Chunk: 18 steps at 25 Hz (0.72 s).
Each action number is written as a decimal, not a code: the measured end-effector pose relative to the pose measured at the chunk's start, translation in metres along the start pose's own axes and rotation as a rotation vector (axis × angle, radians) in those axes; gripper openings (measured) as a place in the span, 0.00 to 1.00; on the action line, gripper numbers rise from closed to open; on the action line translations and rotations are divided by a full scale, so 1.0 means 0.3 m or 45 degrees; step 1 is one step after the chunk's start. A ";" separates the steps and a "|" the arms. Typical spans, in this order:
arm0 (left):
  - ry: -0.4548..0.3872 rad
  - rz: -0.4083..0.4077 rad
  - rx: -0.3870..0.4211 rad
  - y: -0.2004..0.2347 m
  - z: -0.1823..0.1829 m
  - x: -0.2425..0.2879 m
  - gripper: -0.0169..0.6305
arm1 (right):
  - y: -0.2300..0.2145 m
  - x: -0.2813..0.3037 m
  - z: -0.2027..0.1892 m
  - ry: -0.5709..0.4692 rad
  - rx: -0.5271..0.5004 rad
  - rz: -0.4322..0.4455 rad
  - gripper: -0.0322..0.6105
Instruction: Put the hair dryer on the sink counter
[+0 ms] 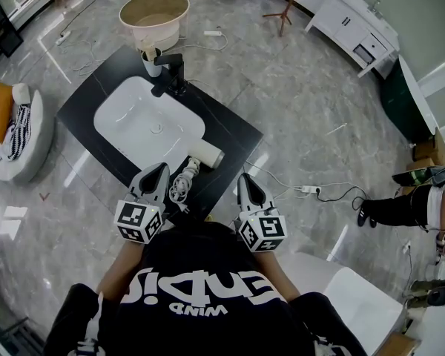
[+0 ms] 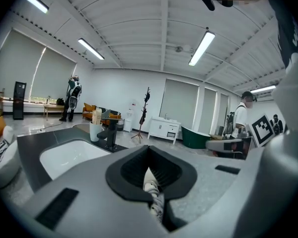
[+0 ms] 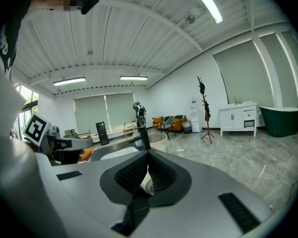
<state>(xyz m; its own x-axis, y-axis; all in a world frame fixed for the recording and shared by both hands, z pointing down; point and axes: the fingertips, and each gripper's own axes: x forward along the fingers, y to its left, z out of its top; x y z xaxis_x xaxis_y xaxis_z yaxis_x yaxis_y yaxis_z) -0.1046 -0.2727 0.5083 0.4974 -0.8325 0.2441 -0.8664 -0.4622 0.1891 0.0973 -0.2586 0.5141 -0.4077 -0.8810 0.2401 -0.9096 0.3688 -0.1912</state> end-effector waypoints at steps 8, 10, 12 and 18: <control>0.035 -0.008 -0.014 0.000 -0.025 -0.002 0.04 | 0.002 -0.001 -0.002 0.008 -0.003 0.000 0.09; 0.042 -0.010 -0.013 0.002 -0.029 -0.002 0.04 | 0.003 0.001 -0.001 0.010 -0.004 0.003 0.09; 0.045 -0.009 -0.012 0.005 -0.030 -0.002 0.04 | 0.005 0.003 0.000 0.011 -0.006 0.005 0.09; 0.046 -0.007 -0.012 0.009 -0.031 0.004 0.04 | 0.006 0.008 -0.006 0.015 -0.007 0.013 0.09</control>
<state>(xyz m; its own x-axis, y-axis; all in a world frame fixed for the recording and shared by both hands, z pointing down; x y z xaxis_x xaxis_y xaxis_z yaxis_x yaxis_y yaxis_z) -0.1060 -0.2721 0.5178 0.5038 -0.8181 0.2771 -0.8631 -0.4640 0.1992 0.0944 -0.2596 0.5160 -0.4176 -0.8736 0.2498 -0.9060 0.3792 -0.1882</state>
